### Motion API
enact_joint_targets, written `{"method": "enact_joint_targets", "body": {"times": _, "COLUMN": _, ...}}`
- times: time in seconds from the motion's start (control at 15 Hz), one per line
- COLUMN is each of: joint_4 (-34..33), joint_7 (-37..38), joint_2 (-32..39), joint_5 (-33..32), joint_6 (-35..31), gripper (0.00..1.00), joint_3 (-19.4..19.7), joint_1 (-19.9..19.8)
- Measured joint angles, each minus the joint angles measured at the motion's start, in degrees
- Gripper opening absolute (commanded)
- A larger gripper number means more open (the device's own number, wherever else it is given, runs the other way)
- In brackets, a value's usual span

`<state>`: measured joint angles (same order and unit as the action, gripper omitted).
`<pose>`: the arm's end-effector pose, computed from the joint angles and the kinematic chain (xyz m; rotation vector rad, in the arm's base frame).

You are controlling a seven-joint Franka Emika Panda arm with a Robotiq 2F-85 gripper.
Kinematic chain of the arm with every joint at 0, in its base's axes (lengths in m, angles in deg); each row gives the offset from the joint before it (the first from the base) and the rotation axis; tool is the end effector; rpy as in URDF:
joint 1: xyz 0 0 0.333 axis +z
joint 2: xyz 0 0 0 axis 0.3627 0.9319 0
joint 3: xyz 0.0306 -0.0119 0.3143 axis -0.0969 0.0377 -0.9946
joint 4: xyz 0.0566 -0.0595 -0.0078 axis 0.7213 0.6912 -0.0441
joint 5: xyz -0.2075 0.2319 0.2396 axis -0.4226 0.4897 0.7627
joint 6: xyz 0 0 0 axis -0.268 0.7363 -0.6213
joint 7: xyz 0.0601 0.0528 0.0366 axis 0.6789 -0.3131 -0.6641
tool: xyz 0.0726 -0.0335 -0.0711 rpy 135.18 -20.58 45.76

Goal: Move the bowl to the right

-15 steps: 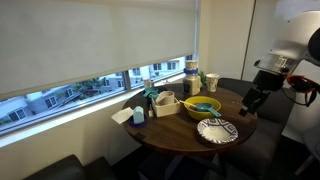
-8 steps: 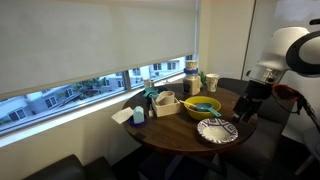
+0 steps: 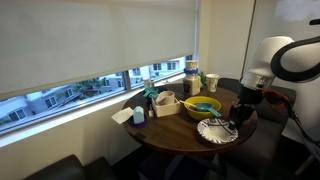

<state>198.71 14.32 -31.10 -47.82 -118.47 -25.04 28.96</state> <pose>0.3945 0.0563 0.3923 -2.8053 0.3947 -0.1695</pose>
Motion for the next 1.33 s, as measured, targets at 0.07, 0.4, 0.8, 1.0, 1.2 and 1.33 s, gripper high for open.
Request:
{"method": "enact_joint_targets", "body": {"times": 0.07, "joint_4": -0.3, "joint_7": 0.3, "joint_2": 0.6, "joint_5": 0.0, "joint_6": 0.0, "gripper": 0.06, "joint_3": -0.2, "joint_1": 0.0}}
{"method": "enact_joint_targets", "body": {"times": 0.4, "joint_4": -1.9, "joint_7": 2.4, "joint_2": 2.5, "joint_5": -0.2, "joint_6": 0.0, "gripper": 0.0, "joint_3": -1.4, "joint_1": -0.4}}
{"method": "enact_joint_targets", "body": {"times": 0.8, "joint_4": -4.5, "joint_7": 2.4, "joint_2": -2.2, "joint_5": -3.5, "joint_6": 7.8, "gripper": 0.01, "joint_3": -5.8, "joint_1": 0.6}}
{"method": "enact_joint_targets", "body": {"times": 1.0, "joint_4": -4.9, "joint_7": 2.0, "joint_2": -8.6, "joint_5": -3.5, "joint_6": 9.8, "gripper": 0.01, "joint_3": -7.2, "joint_1": 2.4}}
{"method": "enact_joint_targets", "body": {"times": 1.2, "joint_4": -4.5, "joint_7": 5.2, "joint_2": -16.7, "joint_5": -3.5, "joint_6": 9.9, "gripper": 0.01, "joint_3": -7.0, "joint_1": 1.1}}
{"method": "enact_joint_targets", "body": {"times": 1.33, "joint_4": -3.7, "joint_7": 7.8, "joint_2": -22.5, "joint_5": -3.7, "joint_6": 12.0, "gripper": 0.01, "joint_3": -6.2, "joint_1": -1.9}}
